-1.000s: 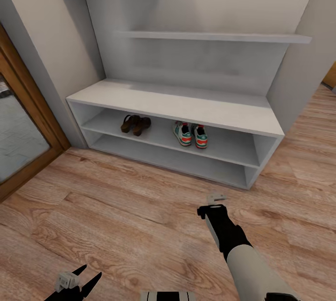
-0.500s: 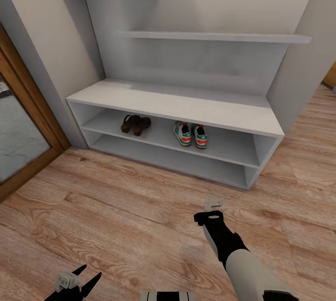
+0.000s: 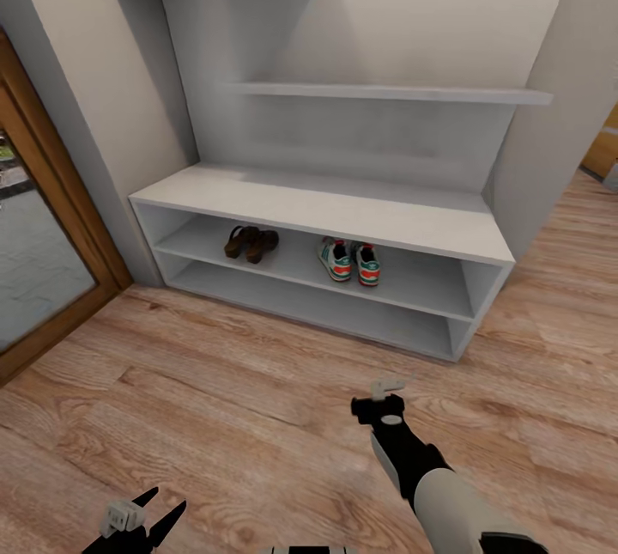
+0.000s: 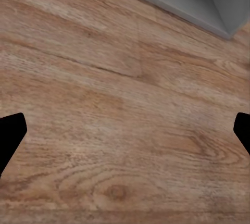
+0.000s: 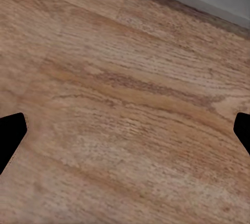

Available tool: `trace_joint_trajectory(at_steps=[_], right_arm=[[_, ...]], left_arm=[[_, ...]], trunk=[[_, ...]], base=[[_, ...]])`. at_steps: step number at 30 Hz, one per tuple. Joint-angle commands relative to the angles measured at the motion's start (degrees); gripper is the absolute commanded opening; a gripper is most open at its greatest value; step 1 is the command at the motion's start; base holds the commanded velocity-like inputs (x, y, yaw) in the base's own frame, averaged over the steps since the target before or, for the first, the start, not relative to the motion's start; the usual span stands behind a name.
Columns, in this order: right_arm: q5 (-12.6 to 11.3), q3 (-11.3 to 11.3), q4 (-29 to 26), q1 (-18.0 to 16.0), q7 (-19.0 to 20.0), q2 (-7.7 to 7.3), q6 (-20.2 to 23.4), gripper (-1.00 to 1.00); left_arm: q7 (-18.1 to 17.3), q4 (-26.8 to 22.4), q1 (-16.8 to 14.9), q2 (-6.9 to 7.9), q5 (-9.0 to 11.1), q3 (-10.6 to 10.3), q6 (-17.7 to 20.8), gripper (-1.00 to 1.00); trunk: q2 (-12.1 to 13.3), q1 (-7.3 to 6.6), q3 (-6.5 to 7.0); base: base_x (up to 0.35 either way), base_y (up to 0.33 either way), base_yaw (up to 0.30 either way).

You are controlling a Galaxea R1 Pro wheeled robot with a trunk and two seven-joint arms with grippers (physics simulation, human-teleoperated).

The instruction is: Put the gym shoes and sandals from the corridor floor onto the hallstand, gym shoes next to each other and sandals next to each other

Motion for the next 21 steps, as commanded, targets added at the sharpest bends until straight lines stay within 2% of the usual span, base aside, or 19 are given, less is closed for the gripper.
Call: trace_joint_trajectory(at_steps=[1,8,13,15,16,21], right_arm=[[0.6,-0.4,0.6,0.0,0.0,0.07,-0.4,1.00],[0.8,-0.3,5.7,0.0,0.1,0.07,-6.2,1.00],[0.9,-0.3,10.3,0.1,1.1,0.07,-11.9,1.00],[1.5,-0.3,11.8,0.1,2.8,-0.20,-14.1,1.00],[2.6,-0.2,12.8,0.1,6.2,-1.07,-15.6,1.00],[3.5,-0.2,13.4,0.1,11.1,-2.81,-16.5,1.00]], left_arm=[[-0.2,0.1,0.0,0.00,0.0,0.1,-0.3,1.00],[-0.1,0.1,0.0,0.03,-0.1,0.1,-0.2,1.00],[0.0,0.1,0.0,0.19,-0.1,0.2,-0.2,1.00],[0.3,0.1,0.0,0.23,-0.1,0.2,-0.2,1.00],[1.3,0.2,0.0,0.25,-0.2,0.2,-0.3,1.00],[4.0,0.2,0.0,0.14,-0.4,0.1,-0.3,1.00]], trunk=[[0.0,-0.04,0.18],[0.1,-0.22,1.74],[0.2,-0.34,2.84],[1.0,-0.78,3.20],[1.4,-1.00,3.38],[3.4,-2.10,4.28]], base=[[0.000,0.000,0.000],[0.000,0.000,0.000],[0.000,0.000,0.000],[0.000,0.000,0.000],[0.000,0.000,0.000],[0.000,0.000,0.000]])
